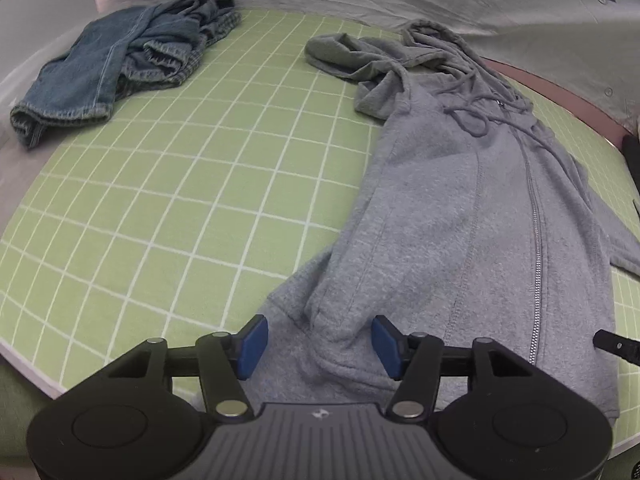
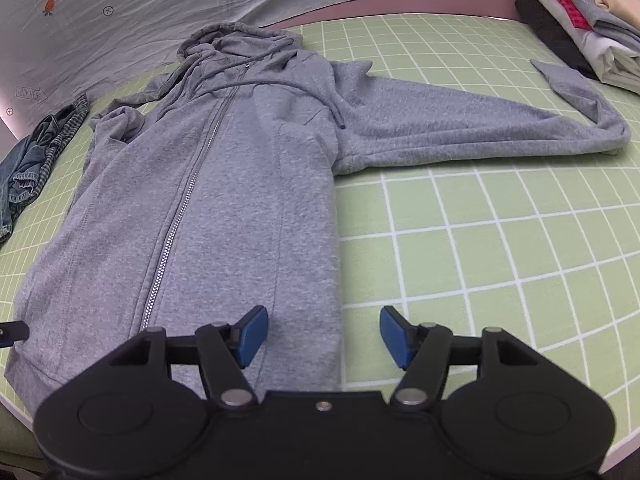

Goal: Fold clothes

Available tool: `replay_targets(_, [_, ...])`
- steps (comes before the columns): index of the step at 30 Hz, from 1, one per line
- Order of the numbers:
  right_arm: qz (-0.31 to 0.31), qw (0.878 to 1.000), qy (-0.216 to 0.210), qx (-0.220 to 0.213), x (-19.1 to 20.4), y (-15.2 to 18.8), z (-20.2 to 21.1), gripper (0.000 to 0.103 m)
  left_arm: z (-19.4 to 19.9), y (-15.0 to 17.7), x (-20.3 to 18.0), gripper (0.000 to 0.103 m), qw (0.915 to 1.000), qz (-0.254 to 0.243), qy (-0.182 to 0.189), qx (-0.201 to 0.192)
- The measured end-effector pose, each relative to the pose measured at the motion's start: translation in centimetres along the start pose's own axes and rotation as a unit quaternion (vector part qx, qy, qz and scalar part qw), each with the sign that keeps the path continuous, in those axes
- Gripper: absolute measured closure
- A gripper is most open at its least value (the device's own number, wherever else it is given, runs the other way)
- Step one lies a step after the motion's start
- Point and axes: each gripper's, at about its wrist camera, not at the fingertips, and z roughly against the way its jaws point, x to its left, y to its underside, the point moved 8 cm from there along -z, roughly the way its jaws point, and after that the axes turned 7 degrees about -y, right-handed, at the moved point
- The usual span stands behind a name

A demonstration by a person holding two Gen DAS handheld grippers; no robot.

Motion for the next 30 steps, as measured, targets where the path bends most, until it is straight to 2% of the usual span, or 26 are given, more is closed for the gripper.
replay_targets(4, [0.005, 1.000, -0.002, -0.005, 0.4, -0.4, -0.4, 0.038, -0.7, -1.0, -1.9, 0.040, 0.9986, -0.048, 0.017, -0.011])
replay_targets(5, [0.005, 1.000, -0.005, -0.006, 0.5, -0.5, -0.5, 0.042, -1.2, -1.1, -2.4, 0.041, 0.9984, -0.053, 0.020, -0.006])
replay_targets(6, [0.005, 1.000, -0.008, -0.008, 0.6, -0.7, -0.6, 0.053, -1.6, -1.2, -2.8, 0.050, 0.9982, -0.055, 0.024, 0.001])
replay_targets(7, [0.010, 1.000, -0.016, -0.008, 0.8, -0.8, -0.7, 0.063, -1.9, -1.1, -2.9, 0.075, 0.9982, -0.046, 0.035, 0.012])
replay_targets(8, [0.017, 1.000, -0.021, -0.007, 0.9, -0.9, -0.7, 0.079, -2.2, -1.0, -3.1, 0.089, 0.9980, -0.038, 0.046, 0.023])
replay_targets(9, [0.026, 0.999, -0.025, -0.007, 1.1, -0.9, -0.7, 0.092, -2.3, -0.9, -3.2, 0.094, 0.9973, -0.027, 0.060, 0.033])
replay_targets(10, [0.044, 0.999, -0.022, -0.008, 1.3, -1.1, -0.6, 0.094, -2.0, -0.8, -3.2, 0.095, 0.9956, -0.005, 0.087, 0.034])
replay_targets(11, [0.057, 0.998, -0.022, -0.010, 1.4, -1.3, -0.4, 0.094, -1.4, -0.8, -3.1, 0.095, 0.9911, 0.022, 0.125, 0.039])
replay_targets(13, [0.049, 0.998, -0.024, -0.028, 0.8, -2.2, 0.9, 0.095, 0.0, -0.6, -2.8, 0.095, 0.9759, 0.077, 0.198, 0.049])
replay_targets(14, [0.040, 0.998, -0.026, -0.041, 0.5, -2.8, 1.8, 0.095, 0.6, -0.3, -2.3, 0.095, 0.9686, 0.104, 0.220, 0.051])
replay_targets(15, [0.029, 0.998, -0.029, -0.054, 0.1, -3.3, 2.8, 0.095, 0.9, 0.3, -1.9, 0.094, 0.9651, 0.123, 0.225, 0.054])
replay_targets(16, [0.018, 0.997, -0.031, -0.066, -0.2, -3.7, 3.8, 0.095, 0.7, 1.0, -1.4, 0.093, 0.9643, 0.135, 0.220, 0.058])
replay_targets(18, [0.002, 0.997, -0.030, -0.069, -0.8, -3.8, 4.3, 0.095, -0.6, 2.5, -0.7, 0.093, 0.9696, 0.146, 0.181, 0.075])
replay_targets(20, [0.013, 0.999, -0.030, -0.035, -0.9, -2.8, 2.7, 0.094, -1.7, 3.5, -0.5, 0.092, 0.9718, 0.157, 0.150, 0.093])
replay_targets(22, [0.044, 0.999, -0.006, -0.007, -0.7, -1.9, 1.5, 0.091, -1.5, 3.3, -0.7, 0.087, 0.9758, 0.149, 0.133, 0.089])
replay_targets(23, [0.058, 0.998, 0.003, -0.002, -0.5, -1.7, 1.3, 0.087, -1.1, 2.9, -1.0, 0.086, 0.9795, 0.137, 0.124, 0.080])
replay_targets(24, [0.065, 0.998, 0.006, -0.006, -0.4, -1.7, 1.5, 0.078, -0.8, 2.4, -1.3, 0.086, 0.9825, 0.126, 0.117, 0.072])
replay_targets(26, [0.053, 0.999, 0.001, -0.012, -0.9, -2.0, 1.8, 0.065, -0.7, 1.9, -1.9, 0.082, 0.9854, 0.112, 0.111, 0.064])
replay_targets(27, [0.046, 0.999, -0.002, -0.014, -1.2, -2.2, 1.9, 0.062, -0.9, 1.7, -2.1, 0.074, 0.9863, 0.108, 0.107, 0.064])
replay_targets(28, [0.033, 0.999, -0.007, -0.011, -1.6, -2.3, 1.7, 0.061, -1.2, 1.7, -2.2, 0.071, 0.9866, 0.108, 0.101, 0.068])
replay_targets(30, [0.011, 1.000, -0.018, -0.005, -2.2, -2.5, 1.4, 0.057, -1.8, 1.8, -2.4, 0.071, 0.9863, 0.110, 0.097, 0.076])
